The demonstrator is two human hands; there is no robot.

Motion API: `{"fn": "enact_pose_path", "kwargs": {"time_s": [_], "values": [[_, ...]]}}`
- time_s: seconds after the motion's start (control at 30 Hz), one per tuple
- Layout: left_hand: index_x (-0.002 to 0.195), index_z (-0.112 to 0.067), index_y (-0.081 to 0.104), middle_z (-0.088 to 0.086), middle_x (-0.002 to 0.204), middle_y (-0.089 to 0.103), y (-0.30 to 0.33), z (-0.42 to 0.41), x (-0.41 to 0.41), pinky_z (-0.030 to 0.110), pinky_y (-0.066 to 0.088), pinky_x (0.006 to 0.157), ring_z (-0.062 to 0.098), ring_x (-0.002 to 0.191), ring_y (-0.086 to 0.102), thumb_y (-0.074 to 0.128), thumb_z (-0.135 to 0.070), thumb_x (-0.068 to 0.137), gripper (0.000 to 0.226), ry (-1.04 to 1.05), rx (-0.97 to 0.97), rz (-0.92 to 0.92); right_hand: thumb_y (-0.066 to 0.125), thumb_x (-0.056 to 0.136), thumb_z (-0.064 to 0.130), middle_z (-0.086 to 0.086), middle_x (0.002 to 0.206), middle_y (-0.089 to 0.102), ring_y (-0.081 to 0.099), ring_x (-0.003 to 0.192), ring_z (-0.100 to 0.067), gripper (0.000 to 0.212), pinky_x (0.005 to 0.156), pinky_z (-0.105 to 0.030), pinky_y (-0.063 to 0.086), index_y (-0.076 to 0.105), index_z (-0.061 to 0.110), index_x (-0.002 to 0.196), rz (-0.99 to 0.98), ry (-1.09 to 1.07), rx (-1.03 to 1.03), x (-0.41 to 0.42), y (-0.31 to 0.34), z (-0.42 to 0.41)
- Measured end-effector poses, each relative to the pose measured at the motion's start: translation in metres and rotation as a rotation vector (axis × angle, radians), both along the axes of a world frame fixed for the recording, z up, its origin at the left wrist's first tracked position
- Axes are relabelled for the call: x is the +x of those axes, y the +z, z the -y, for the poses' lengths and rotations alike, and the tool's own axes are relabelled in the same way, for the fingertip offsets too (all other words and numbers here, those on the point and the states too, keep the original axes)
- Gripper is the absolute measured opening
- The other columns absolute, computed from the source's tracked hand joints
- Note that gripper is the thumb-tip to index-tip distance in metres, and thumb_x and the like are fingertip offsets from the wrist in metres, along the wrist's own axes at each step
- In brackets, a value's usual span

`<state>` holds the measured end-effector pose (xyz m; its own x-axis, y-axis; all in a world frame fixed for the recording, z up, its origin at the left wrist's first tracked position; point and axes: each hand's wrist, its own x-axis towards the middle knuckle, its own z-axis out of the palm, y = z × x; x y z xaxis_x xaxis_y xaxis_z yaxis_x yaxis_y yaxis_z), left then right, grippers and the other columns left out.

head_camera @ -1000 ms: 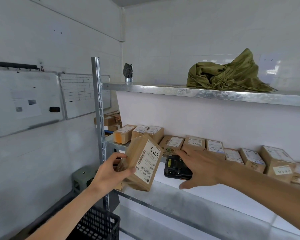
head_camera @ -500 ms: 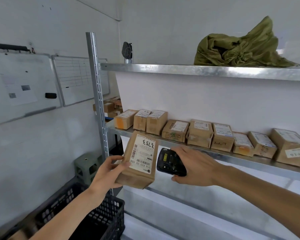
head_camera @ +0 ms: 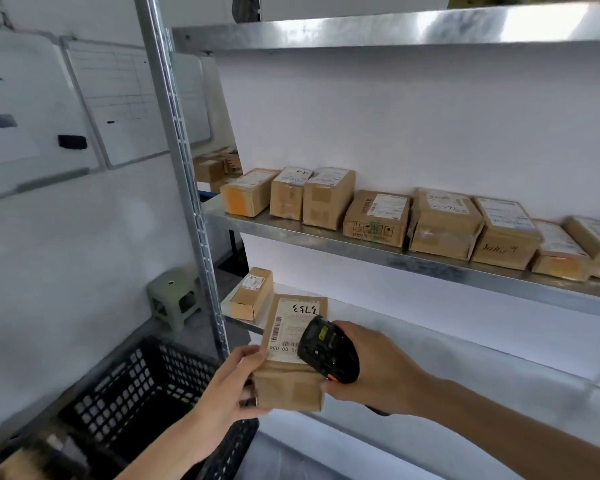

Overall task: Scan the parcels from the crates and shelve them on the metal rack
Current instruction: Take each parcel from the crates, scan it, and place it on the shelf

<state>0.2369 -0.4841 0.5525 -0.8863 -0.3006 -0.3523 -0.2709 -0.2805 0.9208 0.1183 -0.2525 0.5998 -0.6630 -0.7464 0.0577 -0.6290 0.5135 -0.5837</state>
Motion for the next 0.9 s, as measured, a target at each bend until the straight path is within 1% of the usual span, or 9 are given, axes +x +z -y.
{"fn": "enact_pose_path", "kwargs": {"time_s": [0.07,0.13,0.23,0.33,0.4,0.5,0.63,0.8,0.9], "values": [[0.12,-0.019,0.064,0.01,0.109,0.076,-0.011,0.008,-0.018,0.054,0.057,0.095,0.032,0.105,0.073,0.074,-0.042,0.076,0.051,-0.047,-0.02,0.031,0.082,0.073,0.047,0.024,0.118,0.063,0.062,0.105,0.0,0.064,0.088,-0.022,0.054,0.052,0.042,0.13,0.038,-0.005,-0.005,-0.019,-0.018,0.008],[0.126,-0.02,0.061,0.003,0.113,0.076,-0.023,0.02,-0.039,0.049,0.056,0.098,0.023,0.107,0.072,0.079,-0.039,0.073,0.059,-0.112,-0.047,0.053,0.082,0.072,0.046,0.023,0.114,0.064,0.062,0.103,0.0,0.059,0.085,-0.018,0.053,0.054,0.043,0.124,0.067,-0.019,-0.012,-0.043,-0.037,0.016],[0.132,-0.023,0.058,-0.006,0.122,0.073,-0.048,0.038,-0.075,0.041,0.054,0.1,0.013,0.11,0.071,0.09,-0.038,0.072,0.069,-0.196,-0.137,0.085,0.077,0.064,0.058,0.025,0.105,0.061,0.06,0.097,0.002,0.051,0.076,-0.013,0.046,0.049,0.054,0.106,0.102,-0.046,0.0,-0.079,-0.064,0.029],[0.13,-0.025,0.062,-0.015,0.116,0.074,-0.071,0.05,-0.111,0.022,0.055,0.086,0.004,0.107,0.07,0.084,-0.027,0.08,0.055,-0.219,-0.251,0.077,0.068,0.055,0.069,0.028,0.106,0.056,0.059,0.097,0.002,0.059,0.08,-0.016,0.045,0.045,0.056,0.107,0.127,-0.066,-0.005,-0.112,-0.09,0.042],[0.131,-0.028,0.063,-0.019,0.117,0.073,-0.083,0.056,-0.129,0.016,0.055,0.079,0.0,0.107,0.069,0.079,-0.023,0.084,0.05,-0.23,-0.289,0.05,0.068,0.054,0.072,0.026,0.107,0.057,0.059,0.099,0.002,0.058,0.082,-0.017,0.048,0.045,0.057,0.106,0.141,-0.08,-0.02,-0.132,-0.111,0.051],[0.133,-0.029,0.061,-0.016,0.12,0.073,-0.107,0.071,-0.152,0.013,0.056,0.075,0.003,0.108,0.07,0.084,-0.026,0.076,0.061,-0.21,-0.32,0.012,0.07,0.057,0.07,0.025,0.109,0.059,0.059,0.101,0.001,0.06,0.086,-0.022,0.051,0.049,0.055,0.111,0.152,-0.095,-0.03,-0.156,-0.142,0.067],[0.134,-0.028,0.059,-0.01,0.116,0.075,-0.141,0.095,-0.179,0.015,0.057,0.076,0.01,0.104,0.073,0.089,-0.012,0.069,0.073,-0.144,-0.325,0.018,0.069,0.057,0.062,0.022,0.113,0.06,0.06,0.101,-0.001,0.074,0.086,-0.022,0.051,0.056,0.041,0.127,0.157,-0.124,-0.007,-0.184,-0.179,0.094],[0.13,-0.032,0.061,-0.013,0.118,0.074,-0.174,0.13,-0.212,0.025,0.061,0.078,0.013,0.107,0.073,0.089,-0.012,0.066,0.073,-0.145,-0.3,0.033,0.066,0.053,0.062,0.021,0.115,0.06,0.06,0.1,-0.001,0.082,0.083,-0.021,0.05,0.055,0.04,0.131,0.17,-0.163,0.006,-0.209,-0.219,0.127],[0.129,-0.035,0.061,-0.012,0.119,0.074,-0.194,0.15,-0.229,0.021,0.06,0.074,0.012,0.107,0.072,0.088,-0.009,0.07,0.07,-0.161,-0.271,0.046,0.066,0.052,0.06,0.024,0.115,0.058,0.059,0.101,0.0,0.085,0.083,-0.017,0.048,0.054,0.041,0.134,0.176,-0.202,-0.014,-0.218,-0.241,0.145]]}}
